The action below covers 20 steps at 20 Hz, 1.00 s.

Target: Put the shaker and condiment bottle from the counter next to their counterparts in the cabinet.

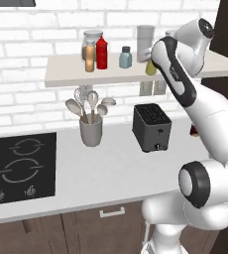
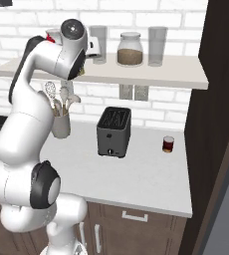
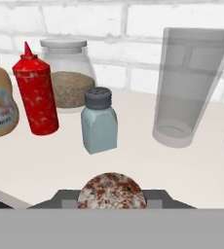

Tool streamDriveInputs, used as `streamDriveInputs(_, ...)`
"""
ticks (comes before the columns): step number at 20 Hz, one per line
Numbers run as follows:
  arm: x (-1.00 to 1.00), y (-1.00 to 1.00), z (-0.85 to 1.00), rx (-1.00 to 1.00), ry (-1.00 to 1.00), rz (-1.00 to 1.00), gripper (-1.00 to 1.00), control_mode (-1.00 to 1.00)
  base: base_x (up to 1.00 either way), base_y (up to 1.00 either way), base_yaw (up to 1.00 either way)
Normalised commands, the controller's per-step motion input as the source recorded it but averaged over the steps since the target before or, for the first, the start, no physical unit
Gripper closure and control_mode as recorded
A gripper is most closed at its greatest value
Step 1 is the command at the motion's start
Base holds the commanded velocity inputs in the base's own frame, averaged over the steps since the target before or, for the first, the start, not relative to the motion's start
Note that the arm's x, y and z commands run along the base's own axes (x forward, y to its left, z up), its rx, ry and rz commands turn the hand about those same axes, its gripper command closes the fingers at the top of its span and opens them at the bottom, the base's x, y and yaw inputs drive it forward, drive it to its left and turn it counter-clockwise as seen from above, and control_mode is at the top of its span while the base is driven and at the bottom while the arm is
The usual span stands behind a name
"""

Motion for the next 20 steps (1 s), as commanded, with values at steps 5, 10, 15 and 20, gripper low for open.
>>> streamDriveInputs(5,0.33,0.0,0.0,0.0,0.07,-0.06,1.0,-1.0,0.0,0.0,0.0)
streamDriveInputs(10,0.32,0.0,0.0,0.02,0.11,-0.02,1.0,-1.0,0.0,0.0,0.0)
streamDriveInputs(15,0.26,0.0,0.0,0.0,0.05,0.0,1.0,-1.0,0.0,0.0,0.0)
streamDriveInputs(20,0.11,0.0,-0.15,0.0,0.0,0.0,1.0,-1.0,0.0,0.0,0.0)
